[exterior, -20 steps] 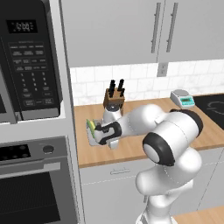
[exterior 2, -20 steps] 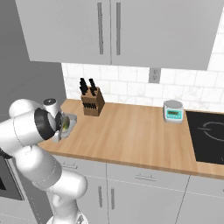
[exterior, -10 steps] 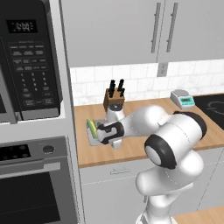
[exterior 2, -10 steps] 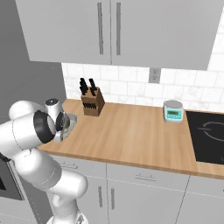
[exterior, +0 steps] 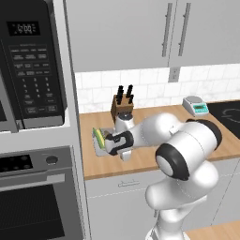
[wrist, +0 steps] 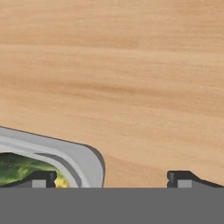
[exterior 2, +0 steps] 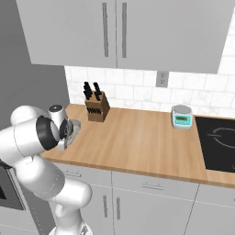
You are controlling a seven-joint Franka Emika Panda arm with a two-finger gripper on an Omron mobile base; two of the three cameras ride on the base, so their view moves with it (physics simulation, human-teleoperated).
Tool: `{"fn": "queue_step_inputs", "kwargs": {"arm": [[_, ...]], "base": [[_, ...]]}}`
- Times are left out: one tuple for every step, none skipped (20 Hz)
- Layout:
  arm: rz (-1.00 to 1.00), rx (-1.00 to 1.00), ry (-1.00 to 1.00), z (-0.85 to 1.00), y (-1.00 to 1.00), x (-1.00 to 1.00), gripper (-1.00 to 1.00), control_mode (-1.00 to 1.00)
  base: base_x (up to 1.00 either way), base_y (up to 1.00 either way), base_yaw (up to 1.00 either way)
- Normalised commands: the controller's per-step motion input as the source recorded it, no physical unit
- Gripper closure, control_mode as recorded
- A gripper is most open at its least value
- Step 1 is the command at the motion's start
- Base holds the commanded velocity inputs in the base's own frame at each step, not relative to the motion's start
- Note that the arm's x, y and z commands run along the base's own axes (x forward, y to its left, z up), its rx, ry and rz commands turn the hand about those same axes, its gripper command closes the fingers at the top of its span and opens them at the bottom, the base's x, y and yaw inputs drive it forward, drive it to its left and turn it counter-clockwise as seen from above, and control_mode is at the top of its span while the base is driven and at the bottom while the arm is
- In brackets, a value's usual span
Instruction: Take the meat container that has the chicken drumstick and place it on the second highest rack of the freezer. Then take the vegetable container that has the cucumber and corn and place it on the highest rack of the freezer.
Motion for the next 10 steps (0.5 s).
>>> {"fn": "queue_step_inputs", "kwargs": {"arm": [[0.00,0.00,0.05,-0.14,0.00,-0.05,-1.00,-1.00],[0.00,0.00,0.05,-0.12,0.00,-0.05,-1.00,-1.00],[0.00,0.00,0.05,-0.11,0.00,-0.06,-1.00,-1.00],[0.00,0.00,0.05,-0.11,0.00,-0.06,-1.00,-1.00],[0.00,0.00,0.06,-0.10,0.00,-0.09,-1.00,-1.00],[0.00,0.00,0.06,-0.13,0.00,-0.17,-1.00,-1.00],[-0.01,0.00,0.07,-0.16,0.00,-0.24,-1.00,-1.00],[-0.01,0.00,0.05,-0.20,0.00,-0.26,-1.00,-1.00],[-0.01,0.00,0.01,-0.19,0.00,-0.28,-1.00,-1.00],[-0.01,0.00,0.00,-0.22,0.00,-0.29,-1.00,-1.00]], "base": [[0.00,0.00,0.00],[0.00,0.00,0.00],[0.00,0.00,0.00],[0.00,0.00,0.00],[0.00,0.00,0.00],[0.00,0.00,0.00],[0.00,0.00,0.00],[0.00,0.00,0.00],[0.00,0.00,0.00],[0.00,0.00,0.00]]}}
